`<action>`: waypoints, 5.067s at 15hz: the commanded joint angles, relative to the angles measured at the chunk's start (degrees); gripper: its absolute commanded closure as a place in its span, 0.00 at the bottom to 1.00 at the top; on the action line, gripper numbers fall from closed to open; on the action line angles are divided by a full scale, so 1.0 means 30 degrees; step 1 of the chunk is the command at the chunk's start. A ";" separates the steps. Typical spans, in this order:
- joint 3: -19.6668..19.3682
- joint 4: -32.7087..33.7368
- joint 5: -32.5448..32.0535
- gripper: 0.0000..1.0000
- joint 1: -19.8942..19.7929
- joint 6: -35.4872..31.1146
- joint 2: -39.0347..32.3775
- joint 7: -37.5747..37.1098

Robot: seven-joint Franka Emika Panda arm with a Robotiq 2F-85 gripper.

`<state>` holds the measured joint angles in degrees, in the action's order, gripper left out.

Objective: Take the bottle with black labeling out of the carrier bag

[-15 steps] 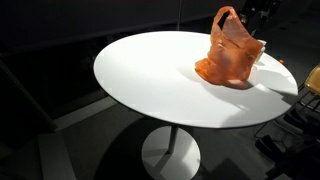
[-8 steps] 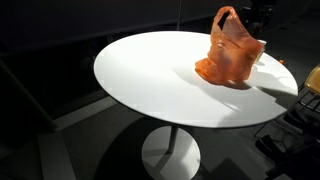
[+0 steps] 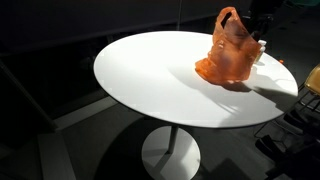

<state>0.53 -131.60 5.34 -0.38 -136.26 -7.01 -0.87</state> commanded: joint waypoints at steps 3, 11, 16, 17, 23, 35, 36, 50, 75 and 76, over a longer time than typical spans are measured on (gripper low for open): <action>0.0217 -0.0872 0.0310 0.00 0.0168 0.0286 0.0712 0.0308; 0.0120 -0.1174 -0.0317 0.50 0.0195 0.0200 0.1256 -0.0054; 0.0021 -0.1162 -0.0884 0.80 0.0177 0.0031 0.1788 -0.0178; 0.0010 -0.1158 -0.0913 0.80 0.0160 0.0117 0.1992 -0.0117; -0.0335 -0.0438 -0.0087 0.80 -0.0137 0.0662 0.3243 0.0033; -0.1630 -0.0594 0.0474 0.80 -0.0903 0.3269 0.7397 0.0093; -0.1738 -0.0689 0.0383 0.80 -0.1031 0.3673 0.7644 0.0014; -0.3172 -0.1237 0.1078 0.80 -0.2444 0.2649 0.4525 -0.0164; -0.2670 0.0440 0.2024 0.00 -0.2473 0.2714 0.1449 0.1042; -0.2603 0.0510 0.1909 0.00 -0.2395 0.3489 0.1757 0.1057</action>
<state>-7.98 -130.45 10.24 -7.49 -131.25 -5.14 0.45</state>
